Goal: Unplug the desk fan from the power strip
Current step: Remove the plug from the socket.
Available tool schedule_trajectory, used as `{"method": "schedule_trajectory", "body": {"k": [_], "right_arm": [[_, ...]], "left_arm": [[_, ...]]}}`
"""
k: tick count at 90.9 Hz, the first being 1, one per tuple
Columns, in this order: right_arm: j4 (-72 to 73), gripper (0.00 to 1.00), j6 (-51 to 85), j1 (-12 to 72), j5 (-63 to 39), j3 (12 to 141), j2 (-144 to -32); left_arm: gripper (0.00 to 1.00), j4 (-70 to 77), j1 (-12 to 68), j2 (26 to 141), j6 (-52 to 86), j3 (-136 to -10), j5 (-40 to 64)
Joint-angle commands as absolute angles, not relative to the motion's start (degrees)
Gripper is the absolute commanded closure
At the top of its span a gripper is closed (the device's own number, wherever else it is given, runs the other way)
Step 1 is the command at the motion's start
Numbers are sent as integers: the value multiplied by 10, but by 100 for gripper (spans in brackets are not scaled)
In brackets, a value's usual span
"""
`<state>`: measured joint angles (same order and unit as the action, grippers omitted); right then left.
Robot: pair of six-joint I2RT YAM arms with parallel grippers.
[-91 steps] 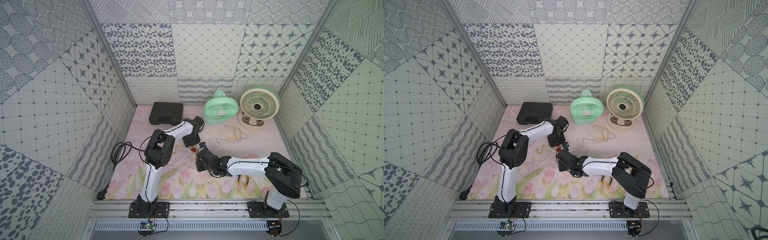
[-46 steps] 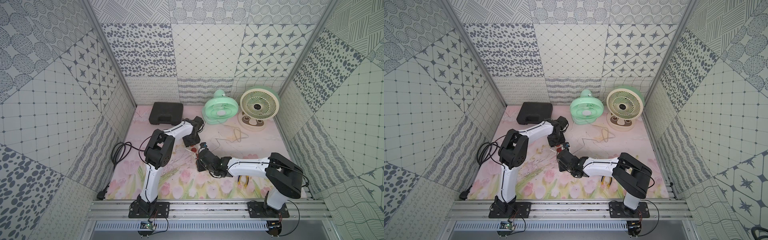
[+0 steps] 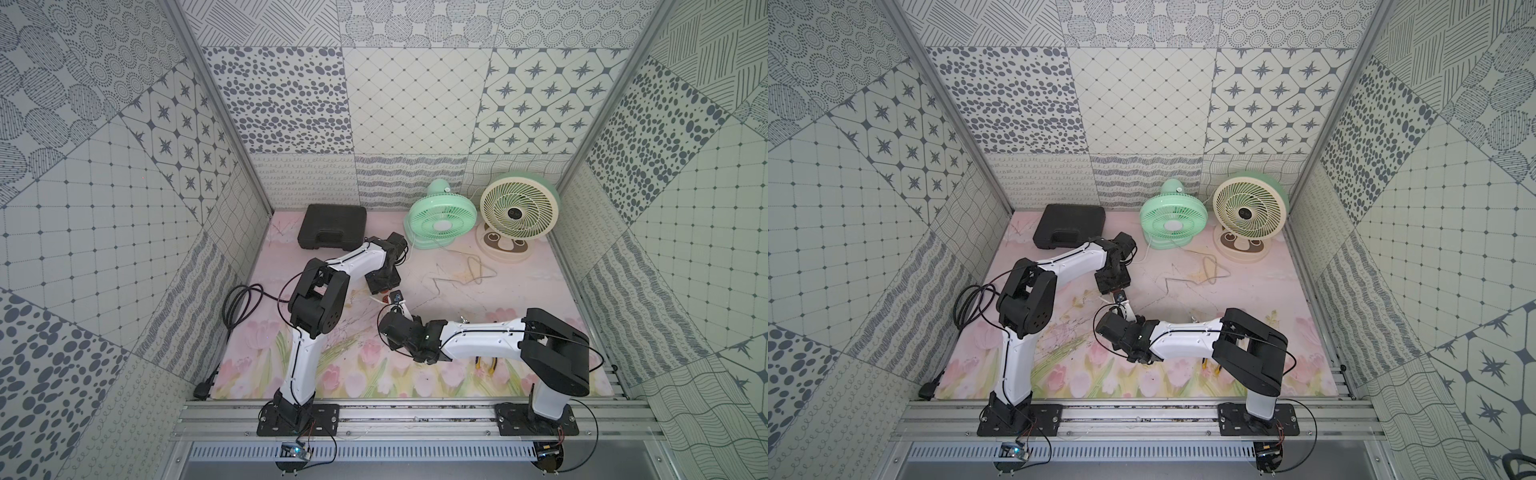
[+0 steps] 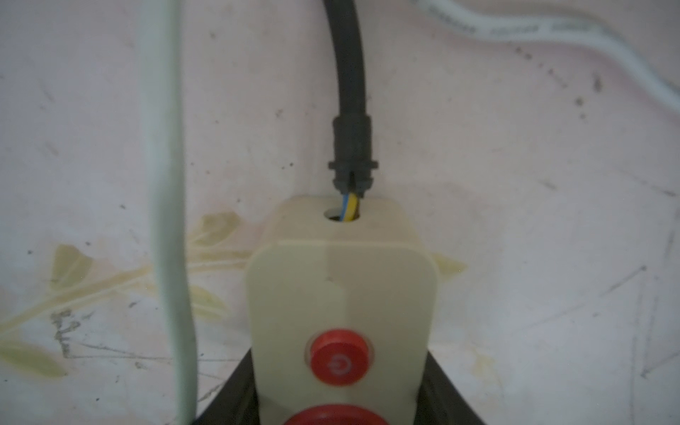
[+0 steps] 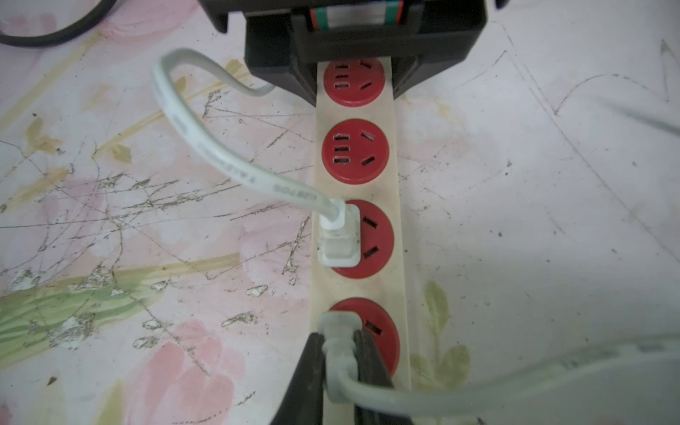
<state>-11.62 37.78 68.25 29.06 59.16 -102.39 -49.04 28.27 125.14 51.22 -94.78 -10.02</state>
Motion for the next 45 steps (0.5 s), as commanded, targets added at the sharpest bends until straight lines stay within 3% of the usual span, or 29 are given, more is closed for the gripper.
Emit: {"method": "schedule_trajectory", "body": {"k": [1, 45], "right_arm": [[-166, 100, 354, 691, 359, 606, -1030], [-165, 100, 379, 670, 304, 598, -1023]], "left_arm": [[100, -568, 273, 1280, 515, -926, -104], [100, -565, 273, 1279, 514, -922, -103]]}}
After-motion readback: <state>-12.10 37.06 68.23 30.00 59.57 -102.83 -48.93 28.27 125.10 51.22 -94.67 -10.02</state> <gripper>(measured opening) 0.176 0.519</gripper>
